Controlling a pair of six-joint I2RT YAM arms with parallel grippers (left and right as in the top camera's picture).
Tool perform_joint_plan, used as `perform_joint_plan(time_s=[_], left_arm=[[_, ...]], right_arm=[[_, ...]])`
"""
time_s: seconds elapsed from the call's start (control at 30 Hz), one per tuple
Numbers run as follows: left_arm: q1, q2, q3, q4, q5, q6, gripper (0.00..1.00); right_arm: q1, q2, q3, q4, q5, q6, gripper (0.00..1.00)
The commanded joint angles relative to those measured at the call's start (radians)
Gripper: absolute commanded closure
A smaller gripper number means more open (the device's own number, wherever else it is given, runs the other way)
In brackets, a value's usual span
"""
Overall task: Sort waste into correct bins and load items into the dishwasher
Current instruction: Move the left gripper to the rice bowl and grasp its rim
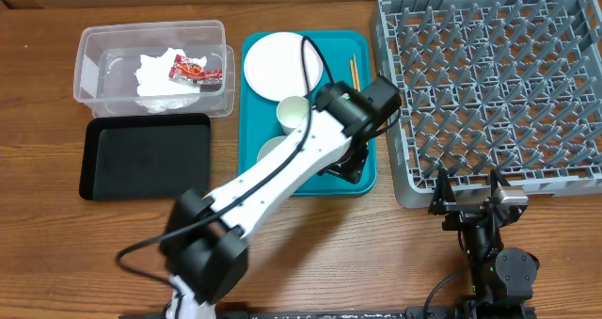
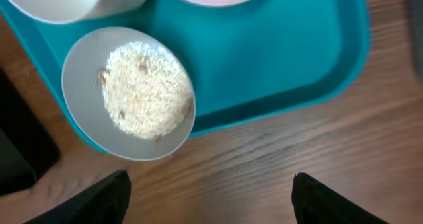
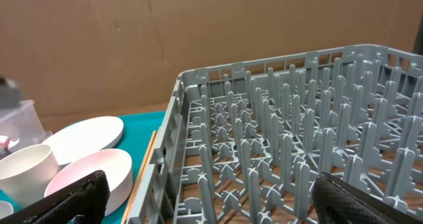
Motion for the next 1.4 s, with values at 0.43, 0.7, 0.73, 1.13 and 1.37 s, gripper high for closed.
perform_joint_plan(time_s=[0.43, 0.7, 0.73, 1.13, 1.37], left_arm=[[0.131, -0.016, -0.328, 0.298, 0.154, 0.179, 0.41], [0.131, -0.016, -0.362, 0.346, 0.149, 0.228, 0.52], [0.131, -0.016, -0.368, 0.359, 0.149, 0.241, 0.53], [0.131, -0.016, -0.473, 0.456, 0.15, 0.296, 0.64], [0.131, -0.016, -0.471, 0.455, 0.15, 0.266, 0.86]], right_arm=[[-0.006, -0.009, -0.011, 0.007, -0.001, 0.001, 0.0], [-0.006, -0.009, -0.011, 0.007, -0.001, 0.002, 0.0], [-0.006, -0.009, -0.011, 0.007, -0.001, 0.002, 0.0], [-0.006, -0.009, -0.011, 0.007, -0.001, 0.002, 0.0], [-0.006, -0.009, -0.011, 0.007, -0.001, 0.001, 0.0]])
